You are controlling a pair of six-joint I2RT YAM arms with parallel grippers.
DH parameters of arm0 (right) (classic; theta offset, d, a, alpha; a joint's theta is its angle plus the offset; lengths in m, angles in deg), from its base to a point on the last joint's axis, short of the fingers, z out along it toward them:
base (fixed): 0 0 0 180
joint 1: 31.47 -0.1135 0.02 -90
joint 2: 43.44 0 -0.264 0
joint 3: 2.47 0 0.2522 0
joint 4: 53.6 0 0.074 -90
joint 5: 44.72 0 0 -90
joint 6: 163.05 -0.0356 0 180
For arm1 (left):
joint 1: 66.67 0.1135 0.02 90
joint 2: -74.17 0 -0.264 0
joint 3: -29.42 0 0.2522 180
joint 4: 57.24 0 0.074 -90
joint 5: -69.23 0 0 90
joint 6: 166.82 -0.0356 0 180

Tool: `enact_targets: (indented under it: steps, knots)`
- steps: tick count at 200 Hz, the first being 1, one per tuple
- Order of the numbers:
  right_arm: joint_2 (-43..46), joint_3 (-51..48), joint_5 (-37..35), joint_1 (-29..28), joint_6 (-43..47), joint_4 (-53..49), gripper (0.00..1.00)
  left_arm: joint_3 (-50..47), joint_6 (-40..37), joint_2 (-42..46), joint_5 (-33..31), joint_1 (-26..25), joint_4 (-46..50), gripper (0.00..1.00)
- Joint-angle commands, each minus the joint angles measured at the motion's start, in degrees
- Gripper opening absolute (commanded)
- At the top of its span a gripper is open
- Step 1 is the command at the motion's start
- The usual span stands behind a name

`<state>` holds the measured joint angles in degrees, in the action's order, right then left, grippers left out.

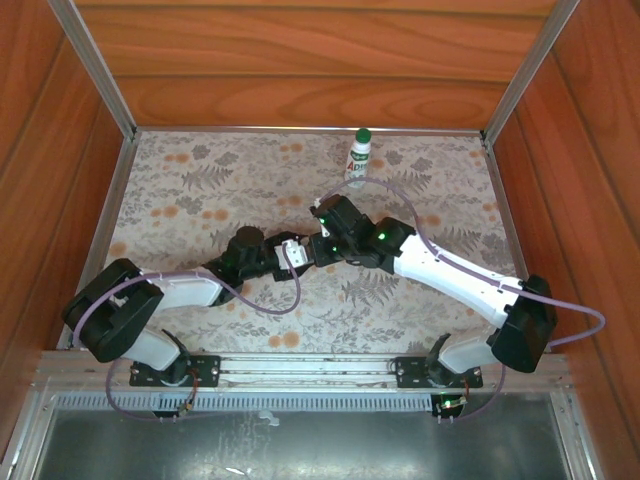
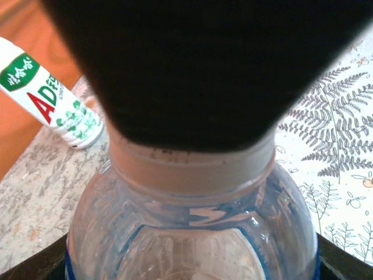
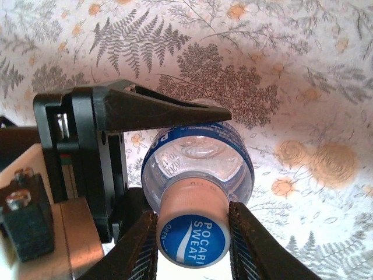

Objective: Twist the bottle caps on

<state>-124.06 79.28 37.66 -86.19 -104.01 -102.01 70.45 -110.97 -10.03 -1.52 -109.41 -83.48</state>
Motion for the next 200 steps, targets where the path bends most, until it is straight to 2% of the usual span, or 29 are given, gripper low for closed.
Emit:
enact_targets:
  steps: [1,22,29,41,63,90,107,127,160,200]
  knots:
    - [0.41,0.16,-0.76,0.35,-10.02,4.58,0.16,1.4,-1.84,0.16,1.88,-0.5,-3.73,0.65]
    - [2.94,-1.64,-2.49,0.47,-0.1,7.55,0.39,0.63,-1.89,0.38,2.91,-0.52,-3.69,0.65]
    - [4.07,-2.79,-3.53,0.59,3.57,9.07,0.43,0.31,-1.97,0.69,3.43,-0.54,-3.72,0.66]
    - [6.27,-4.69,-3.76,0.97,11.23,11.54,0.6,-0.23,-1.97,1.3,4.15,-0.53,-3.67,0.65]
    - [9.94,-5.67,-3.4,2.32,23.03,10.83,0.74,-1.22,-1.97,2.36,5.61,-0.51,-3.56,0.65]
    - [14.4,-7.21,1.4,3.92,36.9,10.62,0.76,-1.73,-0.76,3.21,7.1,-0.55,-3.49,0.65]
    - [17.41,-9.16,7.37,3.92,46.65,10.21,0.75,-1.9,0.26,3.75,8.7,-0.56,-3.41,0.66]
    - [18.56,-7.92,12.06,3.92,55.75,4.76,0.75,-2.13,1.29,4.62,9.8,-0.55,-3.16,0.65]
    - [15.08,-1.86,13.14,3.32,65.96,-7.32,0.76,-2.59,1.72,5.54,10.76,-0.55,-2.64,0.65]
    - [10.09,2.43,13.09,2.34,70.23,-10.87,0.72,-2.38,1.72,5.41,11.56,-0.54,-2.35,0.66]
